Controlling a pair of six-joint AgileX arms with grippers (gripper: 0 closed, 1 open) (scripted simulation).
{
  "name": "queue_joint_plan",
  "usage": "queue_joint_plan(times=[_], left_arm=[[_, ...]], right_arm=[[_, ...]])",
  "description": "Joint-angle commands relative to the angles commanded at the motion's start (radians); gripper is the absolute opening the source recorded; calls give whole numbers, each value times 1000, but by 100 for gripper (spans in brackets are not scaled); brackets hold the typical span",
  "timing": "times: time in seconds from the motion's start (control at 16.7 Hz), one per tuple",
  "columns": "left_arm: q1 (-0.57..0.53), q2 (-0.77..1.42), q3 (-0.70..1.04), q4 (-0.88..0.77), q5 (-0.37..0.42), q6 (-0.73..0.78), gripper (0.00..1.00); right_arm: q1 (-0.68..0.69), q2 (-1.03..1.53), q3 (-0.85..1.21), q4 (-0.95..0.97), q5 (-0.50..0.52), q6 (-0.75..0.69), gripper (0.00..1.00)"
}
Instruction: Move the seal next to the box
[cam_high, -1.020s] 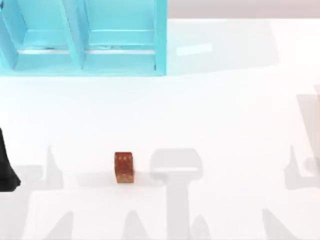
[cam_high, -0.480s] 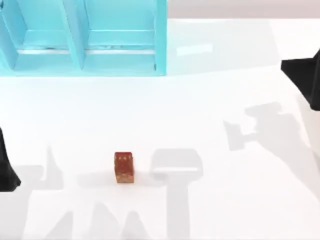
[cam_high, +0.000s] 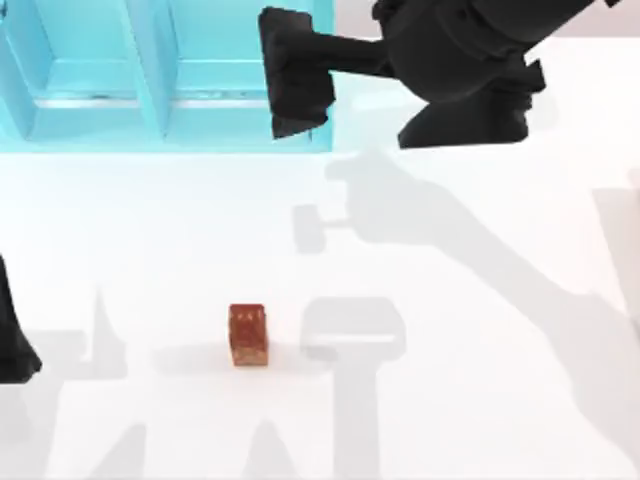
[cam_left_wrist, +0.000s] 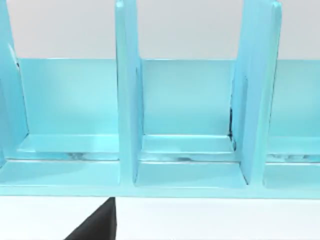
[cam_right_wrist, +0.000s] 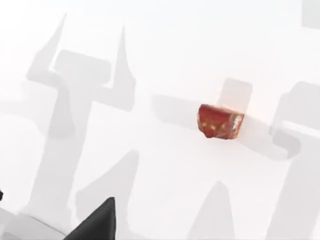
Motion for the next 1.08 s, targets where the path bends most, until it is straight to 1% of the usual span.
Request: queue_joint_plan(times=[0.3,0.6,0.84,1.08], left_arm=[[0,0,0,0,0,0,100],[0,0,0,0,0,0,100],[0,0,0,0,0,0,100],[0,0,0,0,0,0,100]], right_arm=[[111,430,403,-276,33,154,100],[156,739,726,-448,92,275,100],[163,879,879,-517,136,336,100],[163,930,942,-539,156,359,100]])
